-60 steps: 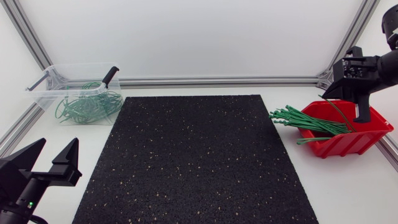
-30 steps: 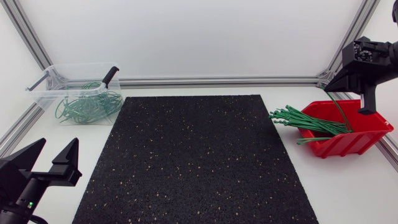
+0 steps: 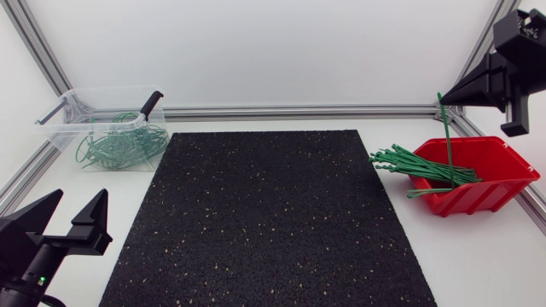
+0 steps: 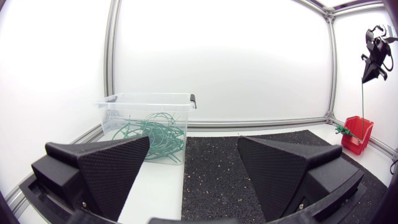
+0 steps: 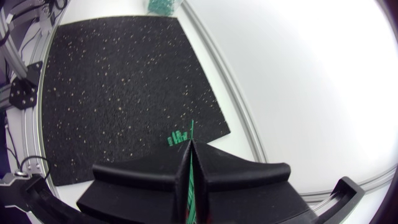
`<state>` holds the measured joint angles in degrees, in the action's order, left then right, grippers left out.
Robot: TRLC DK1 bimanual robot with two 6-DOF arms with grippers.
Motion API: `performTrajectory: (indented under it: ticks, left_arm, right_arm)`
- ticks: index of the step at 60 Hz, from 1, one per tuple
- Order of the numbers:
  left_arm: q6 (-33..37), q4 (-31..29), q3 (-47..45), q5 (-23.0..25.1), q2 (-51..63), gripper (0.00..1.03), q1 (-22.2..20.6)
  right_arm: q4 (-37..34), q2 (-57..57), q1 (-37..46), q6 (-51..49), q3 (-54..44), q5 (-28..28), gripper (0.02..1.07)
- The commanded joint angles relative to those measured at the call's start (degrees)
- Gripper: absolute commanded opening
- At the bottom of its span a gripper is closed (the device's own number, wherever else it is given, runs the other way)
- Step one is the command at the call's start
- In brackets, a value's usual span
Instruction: Take a green cable tie from the red box, thread the tail through the head to close it, then place it in the transparent bin on the left.
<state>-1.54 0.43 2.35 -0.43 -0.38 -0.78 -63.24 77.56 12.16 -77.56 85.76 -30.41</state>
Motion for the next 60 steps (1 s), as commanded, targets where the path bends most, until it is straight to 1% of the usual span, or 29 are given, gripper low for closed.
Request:
performTrajectory:
  ticks: [1, 6, 11, 15, 20, 27, 30, 38, 43, 47, 49, 51, 53, 56, 57, 60]
  left_arm:
    - [-0.92, -0.78, -2.35, 0.43, -0.14, 0.99, 0.16]
    - [-0.92, -0.78, -2.35, 0.43, -0.14, 0.99, 0.25]
    - [-0.92, -0.78, -2.35, 0.43, -0.14, 0.99, 0.25]
    - [-0.92, -0.78, -2.35, 0.43, -0.14, 0.99, 0.25]
    - [-0.92, -0.78, -2.35, 0.43, -0.14, 0.99, 0.25]
    - [-0.92, -0.78, -2.35, 0.43, -0.14, 0.99, 0.16]
    - [-0.92, -0.78, -2.35, 0.43, -0.14, 0.99, 0.16]
    - [-0.92, -0.78, -2.35, 0.43, -0.14, 0.99, 0.07]
    - [-0.92, -0.78, -2.35, 0.43, -0.14, 0.99, 0.07]
    - [-0.92, -0.78, -2.35, 0.43, -0.14, 0.99, 0.07]
    - [-0.92, -0.78, -2.35, 0.43, -0.14, 0.99, 0.07]
    - [-0.92, -0.78, -2.35, 0.43, -0.14, 0.99, 0.07]
    - [-0.92, -0.78, -2.35, 0.43, -0.14, 0.99, 0.07]
    - [-0.92, -0.78, -2.35, 0.43, -0.14, 0.99, 0.07]
    - [-0.92, -0.78, -2.35, 0.43, -0.14, 0.99, 0.07]
    - [-0.92, -0.78, -2.35, 0.43, -0.14, 0.99, 0.07]
  right_arm:
    - [-1.71, -1.09, 0.67, 6.1, 5.65, -2.72, 0.08]
    - [-4.87, -0.74, 1.02, 7.95, 10.13, -5.88, 0.08]
    - [-6.98, -0.66, 0.84, 10.67, 13.21, -7.64, 0.08]
    - [-7.33, -1.01, 0.76, 14.19, 15.32, -9.58, 0.08]
    - [-9.97, -1.01, 0.23, 18.58, 18.92, -11.25, 0.08]
    - [-11.46, -1.97, -1.18, 23.86, 20.06, -13.09, 0.08]
    - [-13.84, -1.97, -3.46, 25.53, 20.33, -13.36, 0.08]
    - [-13.75, -2.85, -9.44, 33.26, 18.13, -13.27, 0.08]
    - [-13.22, -4.35, -13.39, 35.37, 14.7, -11.51, 0.08]
    - [-6.28, -6.98, -21.22, 43.02, 8.81, -3.86, 0.07]
    - [-3.03, -8.39, -25.43, 45.57, 6.09, -0.88, 0.07]
    - [-0.92, -9.36, -28.42, 47.32, 3.98, 0.97, 0.07]
    - [0.05, -9.53, -30.53, 48.47, 2.49, 2.82, 0.07]
    - [-0.39, -8.57, -33.7, 50.84, 1.7, 5.28, 0.07]
    - [-0.39, -8.21, -35.1, 51.9, 1.43, 7.12, 0.07]
    - [2.25, -8.21, -38.35, 53.74, -0.5, 10.99, 0.07]
